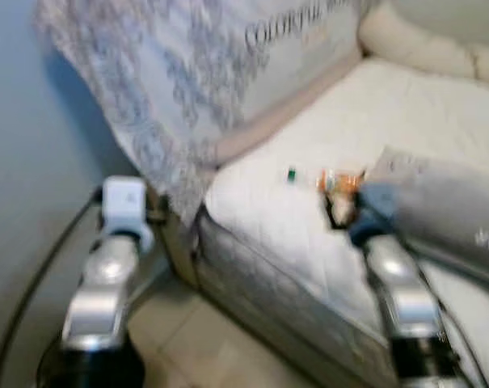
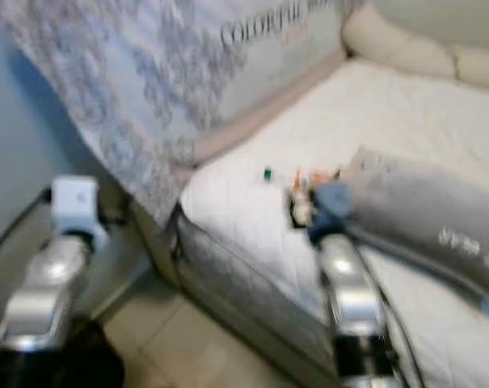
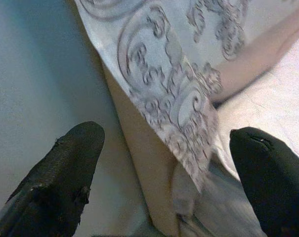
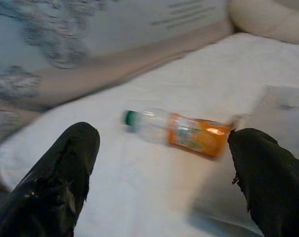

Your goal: Clean up the room

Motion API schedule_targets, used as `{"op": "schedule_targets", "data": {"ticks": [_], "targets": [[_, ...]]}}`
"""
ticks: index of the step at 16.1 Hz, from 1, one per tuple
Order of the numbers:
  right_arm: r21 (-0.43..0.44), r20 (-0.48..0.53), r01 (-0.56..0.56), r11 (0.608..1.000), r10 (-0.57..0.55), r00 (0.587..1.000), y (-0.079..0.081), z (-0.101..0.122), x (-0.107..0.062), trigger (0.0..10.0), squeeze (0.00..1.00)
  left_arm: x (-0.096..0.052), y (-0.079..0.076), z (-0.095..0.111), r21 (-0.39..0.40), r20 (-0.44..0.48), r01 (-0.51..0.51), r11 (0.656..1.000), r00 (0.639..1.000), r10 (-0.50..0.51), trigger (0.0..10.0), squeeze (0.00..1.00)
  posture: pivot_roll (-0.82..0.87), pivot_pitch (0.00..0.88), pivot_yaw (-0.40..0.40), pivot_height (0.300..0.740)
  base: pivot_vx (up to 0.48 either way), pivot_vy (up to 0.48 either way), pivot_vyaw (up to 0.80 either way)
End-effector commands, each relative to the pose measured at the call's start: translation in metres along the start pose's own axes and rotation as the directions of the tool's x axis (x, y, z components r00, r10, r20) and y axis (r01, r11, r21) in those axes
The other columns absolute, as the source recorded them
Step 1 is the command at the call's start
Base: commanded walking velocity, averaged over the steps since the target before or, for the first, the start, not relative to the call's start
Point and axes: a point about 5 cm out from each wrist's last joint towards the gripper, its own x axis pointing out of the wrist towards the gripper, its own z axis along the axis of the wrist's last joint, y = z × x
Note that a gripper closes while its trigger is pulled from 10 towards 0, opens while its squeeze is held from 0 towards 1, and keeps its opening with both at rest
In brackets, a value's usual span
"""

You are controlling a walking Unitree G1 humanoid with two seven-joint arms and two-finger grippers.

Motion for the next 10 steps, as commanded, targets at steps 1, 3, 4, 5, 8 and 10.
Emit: {"op": "schedule_targets", "data": {"ticks": [1, 3, 4, 5, 8, 10], "targets": [[-0.027, 0.012, 0.035, 0.999, -0.034, 0.999, -0.0114, 0.0025, 0.0000, 10.0, 0.00, 0.0011, -0.0058, 0.0046, 0.005, 0.014, 0.019, 1.000, 1.000, -0.019, 10.0, 0.00, -0.07, 0.000, 0.037, 0.740, 0.326, 0.000, 0.00], [-0.035, 0.013, 0.026, 0.999, -0.025, 1.000, -0.0100, 0.0021, 0.0003, 10.0, 0.00, 0.0012, -0.0064, 0.0046, 0.007, 0.013, 0.022, 1.000, 1.000, -0.022, 10.0, 0.00, -0.07, 0.000, 0.038, 0.740, 0.324, 0.000, 0.00], [-0.035, 0.012, 0.026, 0.999, -0.026, 1.000, -0.0099, 0.0019, 0.0003, 10.0, 0.00, 0.0012, -0.0064, 0.0046, 0.007, 0.013, 0.022, 1.000, 1.000, -0.023, 10.0, 0.00, -0.07, 0.000, 0.038, 0.740, 0.330, 0.000, 0.00], [-0.034, 0.012, 0.027, 0.999, -0.027, 1.000, -0.0098, 0.0019, 0.0004, 10.0, 0.00, 0.0013, -0.0063, 0.0047, 0.007, 0.014, 0.023, 1.000, 1.000, -0.023, 10.0, 0.00, -0.07, 0.000, 0.038, 0.740, 0.326, 0.000, 0.00], [-0.035, 0.012, 0.032, 0.999, -0.031, 0.999, -0.0097, 0.0019, 0.0010, 10.0, 0.00, 0.0018, -0.0059, 0.0052, 0.007, 0.014, 0.022, 1.000, 1.000, -0.022, 10.0, 0.00, -0.07, 0.000, 0.039, 0.740, 0.329, 0.000, 0.00], [-0.039, 0.013, 0.032, 0.999, -0.031, 0.999, -0.0101, 0.0017, 0.0012, 10.0, 0.00, 0.0018, -0.0062, 0.0053, 0.007, 0.014, 0.024, 1.000, 1.000, -0.024, 10.0, 0.00, -0.07, 0.000, 0.039, 0.740, 0.322, 0.000, 0.00]]}}
